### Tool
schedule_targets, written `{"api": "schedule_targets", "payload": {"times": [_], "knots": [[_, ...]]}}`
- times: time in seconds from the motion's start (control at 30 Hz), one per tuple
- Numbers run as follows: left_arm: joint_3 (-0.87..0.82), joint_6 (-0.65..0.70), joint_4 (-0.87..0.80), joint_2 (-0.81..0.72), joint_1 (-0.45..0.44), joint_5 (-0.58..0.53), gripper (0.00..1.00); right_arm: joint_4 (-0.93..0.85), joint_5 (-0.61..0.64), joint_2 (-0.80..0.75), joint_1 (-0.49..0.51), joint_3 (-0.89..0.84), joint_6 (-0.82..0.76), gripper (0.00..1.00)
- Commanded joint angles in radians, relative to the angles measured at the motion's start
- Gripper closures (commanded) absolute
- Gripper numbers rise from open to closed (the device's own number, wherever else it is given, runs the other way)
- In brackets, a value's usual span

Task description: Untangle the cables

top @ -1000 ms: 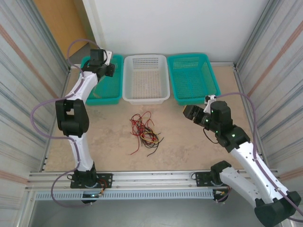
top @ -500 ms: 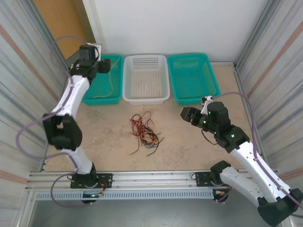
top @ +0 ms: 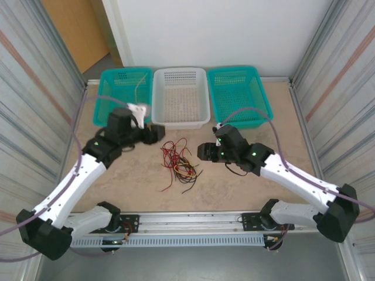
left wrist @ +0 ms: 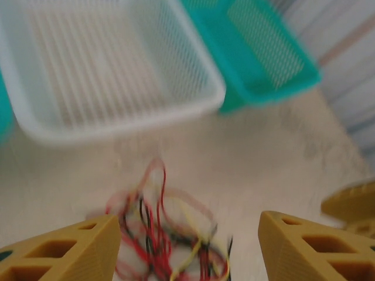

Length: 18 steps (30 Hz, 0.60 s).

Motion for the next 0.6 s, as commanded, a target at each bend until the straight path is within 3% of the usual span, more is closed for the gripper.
{"api": "schedule_targets", "payload": {"times": [0.0, 0.23, 0.57], "knots": [[-0.117, -0.114, -0.052, -0.088, -0.022, 0.029, 0.38, 0.042, 0.007, 0.074, 0.026, 0.005, 0.011, 0.43], [-0.266, -0.212, 0.018, -0.098, -0.023, -0.013, 0.44, 0.094, 0.013, 0.230, 0.054, 0.018, 0.049, 0.46], [-0.200, -0.193, 0.076, 0.019, -0.022, -0.012, 0.47, 0.056, 0.030, 0.417, 0.113, 0.118, 0.043, 0.47]]}}
